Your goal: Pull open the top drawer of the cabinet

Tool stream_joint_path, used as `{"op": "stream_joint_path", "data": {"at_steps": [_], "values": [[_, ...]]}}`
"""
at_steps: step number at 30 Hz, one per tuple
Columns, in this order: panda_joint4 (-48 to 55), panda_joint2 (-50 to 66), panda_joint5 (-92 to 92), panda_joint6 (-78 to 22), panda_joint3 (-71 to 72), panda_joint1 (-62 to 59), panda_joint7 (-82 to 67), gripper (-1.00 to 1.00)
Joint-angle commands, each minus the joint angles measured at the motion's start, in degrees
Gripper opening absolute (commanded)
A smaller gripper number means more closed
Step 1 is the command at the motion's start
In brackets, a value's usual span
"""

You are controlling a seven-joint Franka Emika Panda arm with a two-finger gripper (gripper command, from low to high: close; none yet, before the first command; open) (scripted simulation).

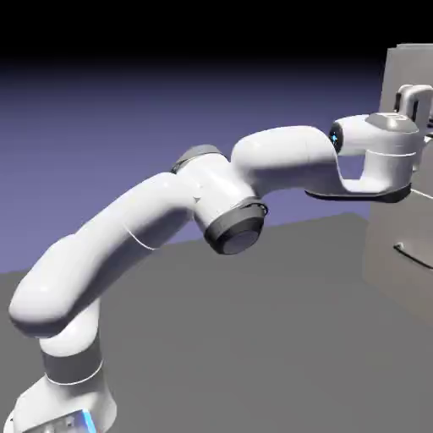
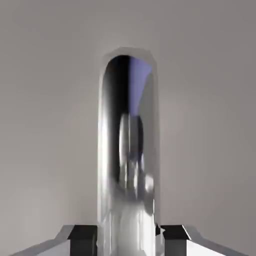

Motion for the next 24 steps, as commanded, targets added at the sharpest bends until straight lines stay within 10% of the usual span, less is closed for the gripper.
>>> {"op": "stream_joint_path", "data": {"at_steps": [1,24], "values": [[-1.9,1.1,-2.3,-0.5,0.7,-1.0,2.5,-1.0],[-46.5,31.9,-31.3,-9.4,27.9,-38.9,46.9,-1.0]]}}
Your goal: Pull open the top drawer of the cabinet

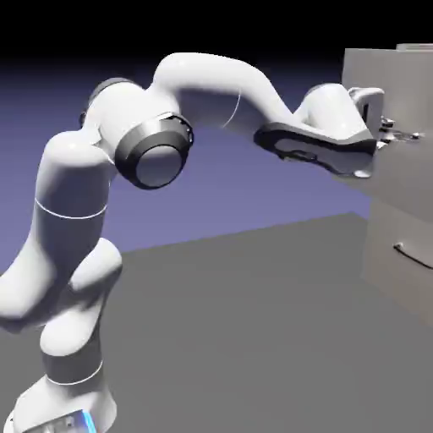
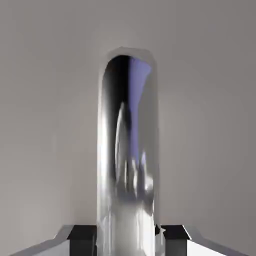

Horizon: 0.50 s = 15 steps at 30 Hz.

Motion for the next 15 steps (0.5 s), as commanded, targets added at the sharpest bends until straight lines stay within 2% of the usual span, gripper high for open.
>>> {"op": "stream_joint_path", "data": {"at_steps": [1,7,15], "values": [[-1.1,1.2,-0.9,0.1,1.6,-2.1,1.9,-1.0],[-5.5,6.6,-4.9,0.2,12.4,-14.6,10.5,-1.0],[-9.0,6.6,-5.0,-0.4,28.8,-31.1,10.8,-1.0]]}}
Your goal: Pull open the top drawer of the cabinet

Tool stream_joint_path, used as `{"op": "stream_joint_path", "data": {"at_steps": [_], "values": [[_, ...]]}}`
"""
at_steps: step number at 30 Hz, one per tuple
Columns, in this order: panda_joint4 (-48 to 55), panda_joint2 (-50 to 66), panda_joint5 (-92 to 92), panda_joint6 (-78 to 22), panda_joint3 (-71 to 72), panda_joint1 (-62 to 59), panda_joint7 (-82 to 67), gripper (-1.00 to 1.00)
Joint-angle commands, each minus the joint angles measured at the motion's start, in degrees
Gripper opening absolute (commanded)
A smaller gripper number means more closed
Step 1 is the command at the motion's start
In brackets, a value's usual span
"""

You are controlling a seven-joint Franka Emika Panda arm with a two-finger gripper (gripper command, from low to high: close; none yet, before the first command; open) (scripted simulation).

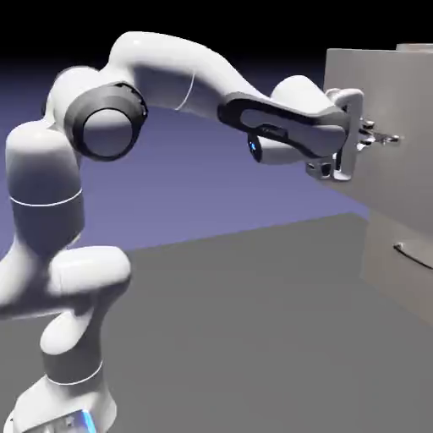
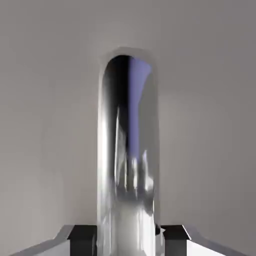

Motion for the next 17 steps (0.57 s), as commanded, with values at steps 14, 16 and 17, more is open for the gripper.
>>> {"op": "stream_joint_path", "data": {"at_steps": [14,16,17], "values": [[-16.4,-16.0,9.4,-5.0,27.6,-25.7,-19.1,-1.0],[-16.4,-16.0,9.4,-5.0,27.6,-25.7,-19.1,1.0],[-18.5,-17.9,10.3,-5.3,29.6,-27.7,-20.6,1.0]]}}
